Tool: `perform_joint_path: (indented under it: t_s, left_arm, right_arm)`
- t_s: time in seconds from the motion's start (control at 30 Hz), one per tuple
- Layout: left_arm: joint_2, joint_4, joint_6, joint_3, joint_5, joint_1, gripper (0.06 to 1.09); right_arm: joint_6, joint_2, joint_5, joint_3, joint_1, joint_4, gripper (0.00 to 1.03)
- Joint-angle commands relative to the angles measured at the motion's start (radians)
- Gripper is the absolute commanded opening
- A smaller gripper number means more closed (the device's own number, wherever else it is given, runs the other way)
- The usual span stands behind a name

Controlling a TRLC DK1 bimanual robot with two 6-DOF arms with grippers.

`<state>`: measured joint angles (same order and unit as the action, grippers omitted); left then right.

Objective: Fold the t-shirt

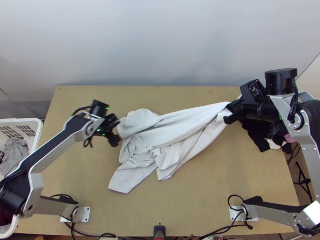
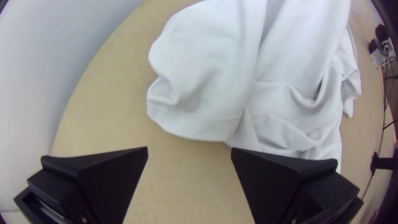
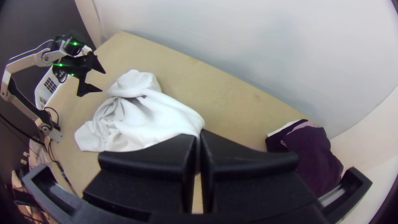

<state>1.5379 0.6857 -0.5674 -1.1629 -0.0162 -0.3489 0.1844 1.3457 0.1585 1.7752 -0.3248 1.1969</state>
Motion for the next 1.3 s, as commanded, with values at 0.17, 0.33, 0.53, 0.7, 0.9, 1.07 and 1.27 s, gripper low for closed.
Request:
perform_joint_path:
  t_s: [0.17,0.33,0.53,0.7,0.9,1.07,1.27]
  left_arm:
    - [0.241,-0.009,0.063,-0.205,0.002,-0.15,1.03]
    - [0.304,-0.015,0.067,-0.23,0.002,-0.17,1.03]
    - [0.373,-0.058,0.07,-0.247,0.01,-0.173,0.73]
    - [0.409,-0.071,0.072,-0.282,0.028,-0.179,0.3]
    - [0.403,-0.049,0.078,-0.347,0.028,-0.153,0.2]
    - [0.352,-0.049,0.12,-0.463,0.028,-0.05,0.16]
    - [0.338,0.026,0.121,-0.618,0.028,0.037,0.16]
  right_arm:
    - [0.0,-0.02,0.006,-0.02,0.006,0.0,0.03]
    - [-0.008,-0.02,0.006,-0.022,0.0,0.0,0.03]
    - [-0.01,-0.017,0.006,-0.02,-0.007,0.0,0.03]
    - [-0.008,-0.013,0.004,-0.02,-0.002,0.0,0.03]
    - [-0.01,-0.013,0.006,-0.026,-0.002,0.0,0.03]
    - [-0.01,-0.014,0.007,-0.023,-0.011,0.0,0.03]
    - [-0.01,-0.013,0.007,0.001,-0.03,0.0,0.03]
